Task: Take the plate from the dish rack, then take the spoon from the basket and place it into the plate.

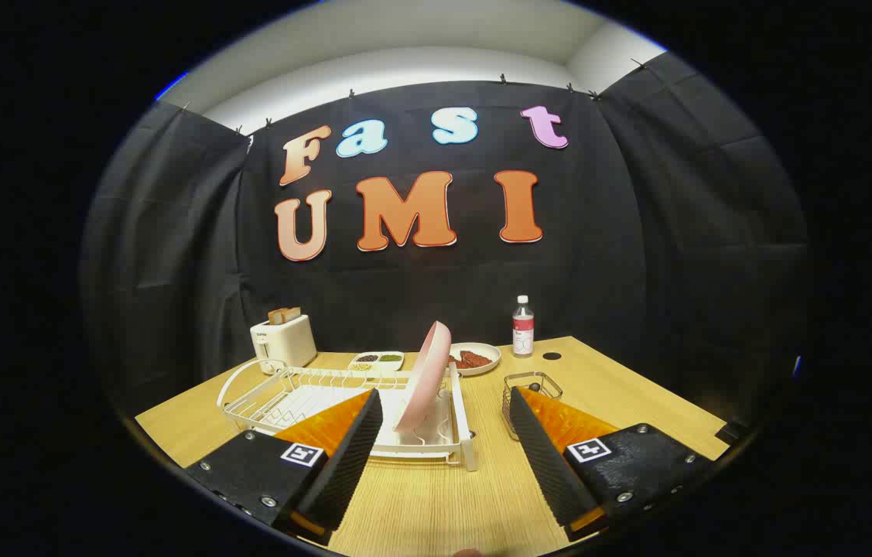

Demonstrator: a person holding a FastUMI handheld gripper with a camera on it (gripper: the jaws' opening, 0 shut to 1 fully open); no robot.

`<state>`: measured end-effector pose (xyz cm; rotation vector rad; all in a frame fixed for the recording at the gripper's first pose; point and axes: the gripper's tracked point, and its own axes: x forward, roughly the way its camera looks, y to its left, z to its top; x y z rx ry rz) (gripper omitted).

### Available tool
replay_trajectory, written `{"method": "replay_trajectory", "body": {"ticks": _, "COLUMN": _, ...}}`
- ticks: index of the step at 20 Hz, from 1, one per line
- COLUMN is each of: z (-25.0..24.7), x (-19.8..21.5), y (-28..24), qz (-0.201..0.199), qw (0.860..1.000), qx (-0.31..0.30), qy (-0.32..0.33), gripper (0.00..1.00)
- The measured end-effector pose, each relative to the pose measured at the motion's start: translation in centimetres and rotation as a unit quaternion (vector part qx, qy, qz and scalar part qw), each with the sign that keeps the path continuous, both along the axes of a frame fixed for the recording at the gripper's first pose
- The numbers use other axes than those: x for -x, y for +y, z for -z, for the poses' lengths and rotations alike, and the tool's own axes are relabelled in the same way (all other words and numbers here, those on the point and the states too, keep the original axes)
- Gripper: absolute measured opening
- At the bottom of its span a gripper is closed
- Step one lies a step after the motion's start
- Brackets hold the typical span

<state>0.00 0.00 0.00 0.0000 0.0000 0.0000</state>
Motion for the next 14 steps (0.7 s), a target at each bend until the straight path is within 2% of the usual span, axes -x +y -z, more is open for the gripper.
{"method": "replay_trajectory", "body": {"ticks": 7, "z": 1.3, "x": -0.7, "y": 0.5, "qz": -0.006, "qw": 1.0, "qx": 0.007, "qy": 0.021, "gripper": 0.98}}
{"method": "replay_trajectory", "body": {"ticks": 14, "z": 1.0, "x": -0.6, "y": 0.2, "qz": -0.003, "qw": 1.0, "qx": -0.002, "qy": 0.016, "gripper": 0.98}}
